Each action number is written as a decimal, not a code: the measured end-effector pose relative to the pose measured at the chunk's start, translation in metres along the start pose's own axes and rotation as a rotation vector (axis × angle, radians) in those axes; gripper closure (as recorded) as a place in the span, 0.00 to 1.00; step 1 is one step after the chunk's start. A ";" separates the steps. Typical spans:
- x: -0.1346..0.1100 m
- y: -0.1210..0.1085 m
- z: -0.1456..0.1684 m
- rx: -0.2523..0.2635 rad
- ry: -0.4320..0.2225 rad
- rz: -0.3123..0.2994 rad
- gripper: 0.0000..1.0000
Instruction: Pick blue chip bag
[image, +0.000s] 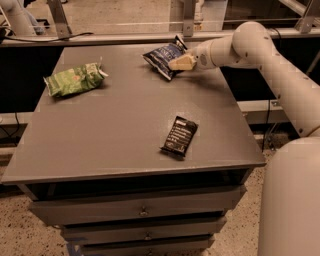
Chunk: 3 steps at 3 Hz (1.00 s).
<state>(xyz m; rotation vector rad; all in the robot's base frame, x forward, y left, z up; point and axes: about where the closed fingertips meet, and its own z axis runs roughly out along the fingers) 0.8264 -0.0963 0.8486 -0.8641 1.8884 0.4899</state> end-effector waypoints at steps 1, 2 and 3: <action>-0.001 0.002 -0.004 0.005 0.008 -0.008 0.86; -0.025 0.004 -0.026 0.014 -0.009 -0.042 1.00; -0.056 0.015 -0.060 -0.004 -0.058 -0.068 1.00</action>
Offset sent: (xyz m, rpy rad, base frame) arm -0.0236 -0.0187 0.0840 -0.0366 -0.0955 0.0091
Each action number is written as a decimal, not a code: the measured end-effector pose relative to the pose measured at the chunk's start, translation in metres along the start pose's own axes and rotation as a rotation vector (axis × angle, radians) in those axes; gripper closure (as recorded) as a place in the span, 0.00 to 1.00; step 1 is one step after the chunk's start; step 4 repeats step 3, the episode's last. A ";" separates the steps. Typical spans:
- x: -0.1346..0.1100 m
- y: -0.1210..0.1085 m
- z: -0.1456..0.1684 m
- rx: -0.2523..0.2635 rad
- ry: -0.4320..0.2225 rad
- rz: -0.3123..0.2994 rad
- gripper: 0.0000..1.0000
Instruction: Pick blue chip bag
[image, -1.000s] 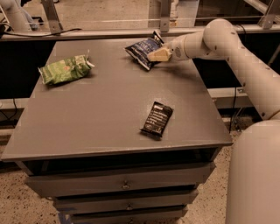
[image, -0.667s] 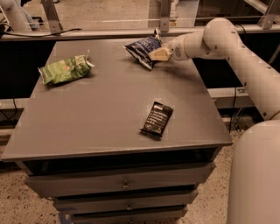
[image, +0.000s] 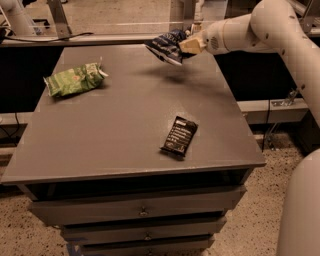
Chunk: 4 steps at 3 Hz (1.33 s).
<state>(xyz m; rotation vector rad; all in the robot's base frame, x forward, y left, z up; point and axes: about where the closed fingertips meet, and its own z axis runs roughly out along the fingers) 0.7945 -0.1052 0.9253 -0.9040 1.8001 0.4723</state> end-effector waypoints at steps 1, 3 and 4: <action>-0.027 0.019 -0.029 -0.048 -0.076 -0.009 1.00; -0.057 0.046 -0.052 -0.129 -0.185 -0.013 1.00; -0.057 0.046 -0.052 -0.129 -0.185 -0.013 1.00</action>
Offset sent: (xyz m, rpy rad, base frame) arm -0.0904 0.0127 0.1080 0.2468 -0.1354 0.2107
